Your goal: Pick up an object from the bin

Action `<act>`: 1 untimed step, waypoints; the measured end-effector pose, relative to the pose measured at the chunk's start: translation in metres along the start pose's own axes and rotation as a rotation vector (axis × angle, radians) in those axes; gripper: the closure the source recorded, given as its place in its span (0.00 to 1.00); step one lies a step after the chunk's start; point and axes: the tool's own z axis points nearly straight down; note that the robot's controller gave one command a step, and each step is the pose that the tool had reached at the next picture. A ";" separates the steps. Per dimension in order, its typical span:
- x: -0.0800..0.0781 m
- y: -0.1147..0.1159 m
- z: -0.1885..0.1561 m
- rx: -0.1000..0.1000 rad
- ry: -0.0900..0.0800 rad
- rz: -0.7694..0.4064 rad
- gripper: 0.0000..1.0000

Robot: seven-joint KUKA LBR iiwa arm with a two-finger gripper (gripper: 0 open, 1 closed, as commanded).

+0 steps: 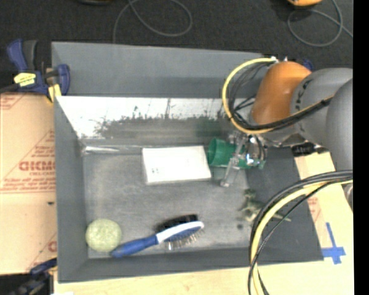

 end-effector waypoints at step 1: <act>0.010 0.007 -0.004 -0.001 -0.003 0.085 1.00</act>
Offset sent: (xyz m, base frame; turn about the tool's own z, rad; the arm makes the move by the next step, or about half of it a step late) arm 0.0000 0.0000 0.0000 0.0000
